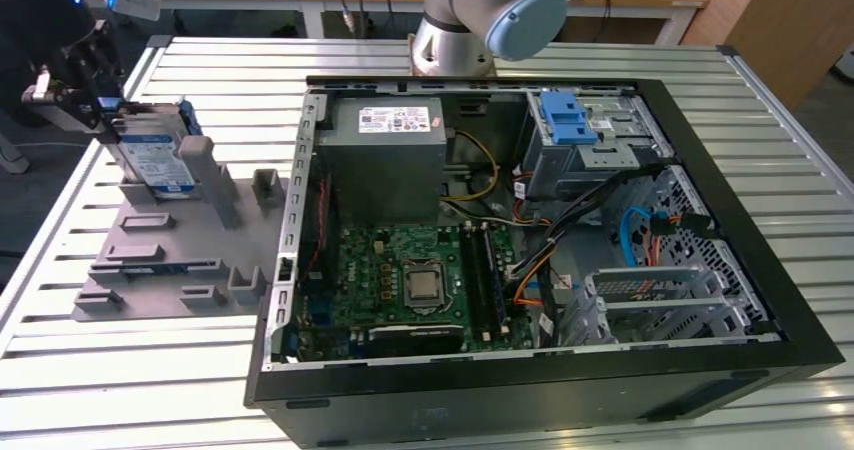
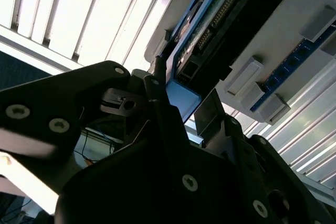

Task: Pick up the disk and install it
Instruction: 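Pick up the disk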

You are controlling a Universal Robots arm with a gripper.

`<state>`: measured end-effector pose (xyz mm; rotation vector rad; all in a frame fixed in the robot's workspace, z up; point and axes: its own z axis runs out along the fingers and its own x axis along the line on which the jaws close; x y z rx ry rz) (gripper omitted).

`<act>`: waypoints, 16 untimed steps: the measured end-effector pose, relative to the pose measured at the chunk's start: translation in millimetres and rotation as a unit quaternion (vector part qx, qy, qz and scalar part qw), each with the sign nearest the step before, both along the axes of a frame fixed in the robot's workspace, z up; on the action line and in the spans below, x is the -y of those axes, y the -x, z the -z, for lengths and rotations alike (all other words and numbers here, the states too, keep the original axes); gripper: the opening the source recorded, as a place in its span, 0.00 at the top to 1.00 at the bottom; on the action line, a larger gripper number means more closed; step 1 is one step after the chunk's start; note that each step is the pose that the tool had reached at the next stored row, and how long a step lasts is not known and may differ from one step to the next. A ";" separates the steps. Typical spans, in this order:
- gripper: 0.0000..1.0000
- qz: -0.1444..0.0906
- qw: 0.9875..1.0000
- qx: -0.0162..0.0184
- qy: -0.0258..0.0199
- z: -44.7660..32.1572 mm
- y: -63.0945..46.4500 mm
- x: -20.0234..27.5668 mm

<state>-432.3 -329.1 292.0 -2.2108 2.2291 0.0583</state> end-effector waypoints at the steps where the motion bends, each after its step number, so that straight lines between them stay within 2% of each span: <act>1: 0.52 0.000 1.000 0.000 0.000 0.3 0.0 0.0; 15: 0.53 0.000 1.000 0.000 0.000 4.2 0.0 -1.0; 16: 0.60 0.000 1.000 0.000 0.000 4.2 0.0 -1.0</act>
